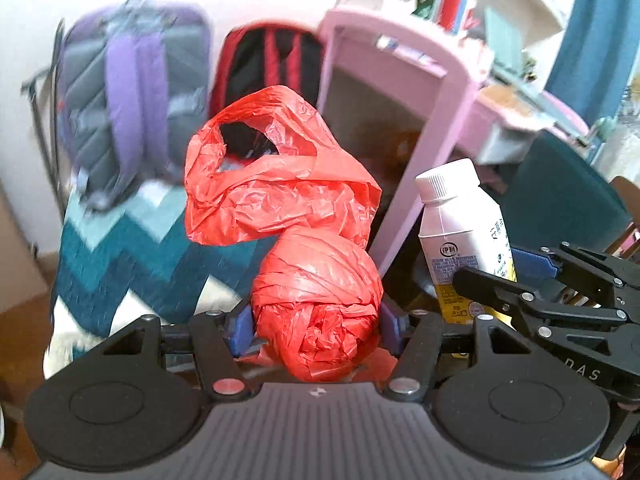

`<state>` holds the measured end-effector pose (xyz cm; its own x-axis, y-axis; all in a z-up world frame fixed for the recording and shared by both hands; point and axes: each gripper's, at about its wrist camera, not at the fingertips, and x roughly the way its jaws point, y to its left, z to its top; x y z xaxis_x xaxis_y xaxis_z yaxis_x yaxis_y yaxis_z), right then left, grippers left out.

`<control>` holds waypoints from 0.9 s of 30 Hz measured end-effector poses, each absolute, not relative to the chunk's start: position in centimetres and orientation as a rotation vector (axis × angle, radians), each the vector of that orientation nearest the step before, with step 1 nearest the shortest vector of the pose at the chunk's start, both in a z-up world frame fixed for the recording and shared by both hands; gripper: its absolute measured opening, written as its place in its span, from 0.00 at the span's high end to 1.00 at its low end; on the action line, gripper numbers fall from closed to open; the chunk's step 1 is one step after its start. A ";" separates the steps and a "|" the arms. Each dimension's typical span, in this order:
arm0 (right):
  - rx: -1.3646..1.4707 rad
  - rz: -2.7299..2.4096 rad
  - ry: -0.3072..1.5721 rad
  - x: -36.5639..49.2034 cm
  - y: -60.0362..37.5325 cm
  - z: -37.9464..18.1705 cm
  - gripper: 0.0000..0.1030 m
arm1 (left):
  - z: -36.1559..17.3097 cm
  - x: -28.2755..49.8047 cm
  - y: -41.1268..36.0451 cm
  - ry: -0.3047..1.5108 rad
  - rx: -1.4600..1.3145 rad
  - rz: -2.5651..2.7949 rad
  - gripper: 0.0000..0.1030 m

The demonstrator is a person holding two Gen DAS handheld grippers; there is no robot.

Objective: Collect trash
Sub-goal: 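Lift red bag and yogurt bottle and carry them over the teal bin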

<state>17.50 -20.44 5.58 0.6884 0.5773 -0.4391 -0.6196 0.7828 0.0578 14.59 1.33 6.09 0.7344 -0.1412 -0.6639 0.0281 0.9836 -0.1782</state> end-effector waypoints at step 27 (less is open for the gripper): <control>0.074 0.140 0.304 23.9 -47.0 15.0 0.58 | 18.3 27.7 -27.2 0.584 -0.055 -0.494 0.41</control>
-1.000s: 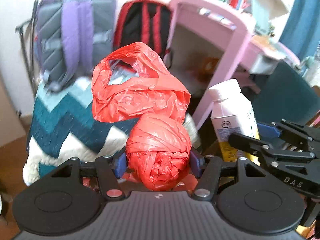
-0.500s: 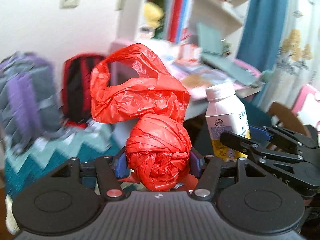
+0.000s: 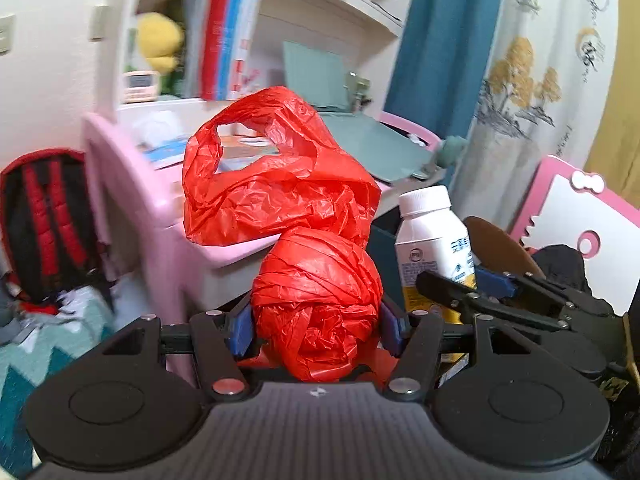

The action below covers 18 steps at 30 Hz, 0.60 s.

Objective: Collect trash
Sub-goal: 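Lift red bag and yogurt bottle and carry them over the teal bin, then open left tool over the bin while right tool releases the yogurt bottle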

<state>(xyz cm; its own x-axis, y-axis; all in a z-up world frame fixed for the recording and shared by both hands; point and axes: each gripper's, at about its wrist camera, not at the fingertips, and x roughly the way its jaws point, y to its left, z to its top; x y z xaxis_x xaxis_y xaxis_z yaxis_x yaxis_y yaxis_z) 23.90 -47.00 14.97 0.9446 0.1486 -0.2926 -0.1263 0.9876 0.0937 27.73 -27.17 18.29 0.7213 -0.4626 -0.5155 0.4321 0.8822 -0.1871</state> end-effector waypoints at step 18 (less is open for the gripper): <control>0.032 0.048 0.496 29.9 -49.6 10.1 0.58 | 12.7 37.6 -37.4 0.743 0.074 -0.482 0.41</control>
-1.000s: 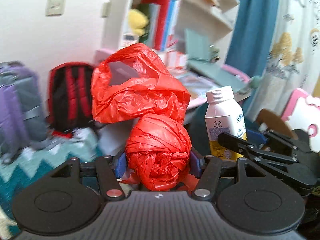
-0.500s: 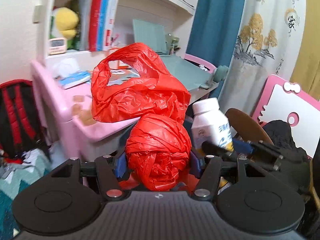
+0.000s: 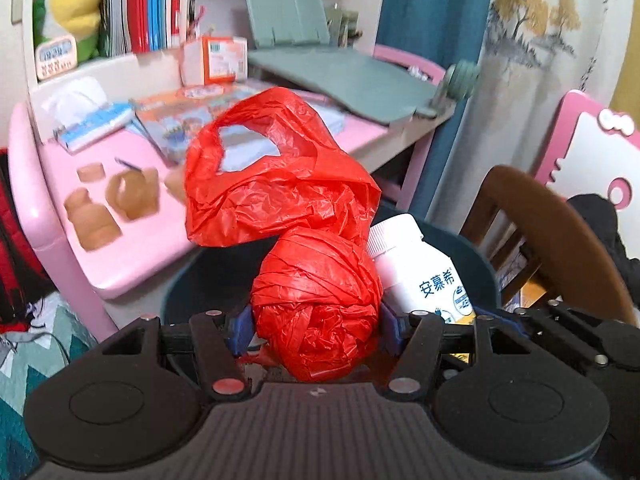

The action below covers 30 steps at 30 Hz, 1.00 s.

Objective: Collect trash
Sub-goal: 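Open left tool over the bin while right tool releases the yogurt bottle, then swing both empty tools back toward the bed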

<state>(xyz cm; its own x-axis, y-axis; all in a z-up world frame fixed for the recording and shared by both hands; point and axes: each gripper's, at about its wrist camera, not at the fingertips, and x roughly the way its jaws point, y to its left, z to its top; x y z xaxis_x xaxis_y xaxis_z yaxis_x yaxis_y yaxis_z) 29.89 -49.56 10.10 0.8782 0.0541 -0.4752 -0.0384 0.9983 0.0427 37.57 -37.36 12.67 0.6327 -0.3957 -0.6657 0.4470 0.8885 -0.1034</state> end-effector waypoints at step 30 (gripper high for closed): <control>-0.019 0.078 0.519 27.2 -48.1 11.7 0.55 | 13.6 34.3 -34.2 0.717 0.062 -0.505 0.30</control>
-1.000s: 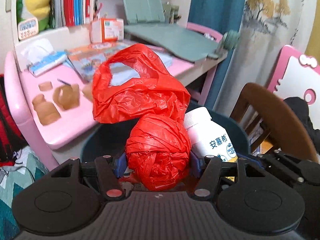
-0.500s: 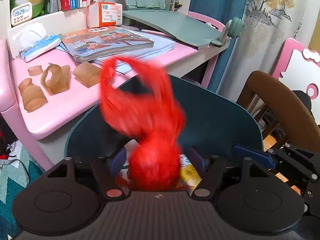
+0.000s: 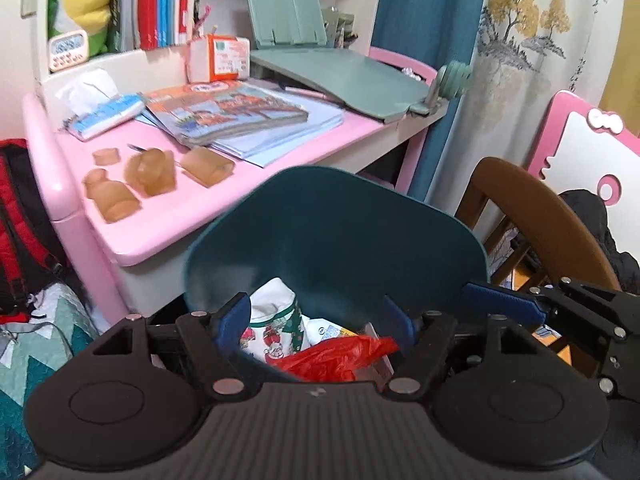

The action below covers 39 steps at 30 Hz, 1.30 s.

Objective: Collect trash
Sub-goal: 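Swing both empty tools back toward the bed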

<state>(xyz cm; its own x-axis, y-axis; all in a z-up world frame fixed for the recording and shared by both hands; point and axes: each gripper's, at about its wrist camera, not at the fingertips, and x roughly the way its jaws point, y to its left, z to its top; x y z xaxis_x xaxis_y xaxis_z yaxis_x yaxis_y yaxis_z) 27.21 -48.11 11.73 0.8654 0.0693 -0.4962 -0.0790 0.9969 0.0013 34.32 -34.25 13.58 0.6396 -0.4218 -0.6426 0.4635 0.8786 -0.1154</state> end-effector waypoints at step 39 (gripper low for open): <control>-0.154 0.859 0.540 18.9 -12.3 9.3 0.52 | 10.8 12.9 9.1 0.650 -0.131 0.072 0.14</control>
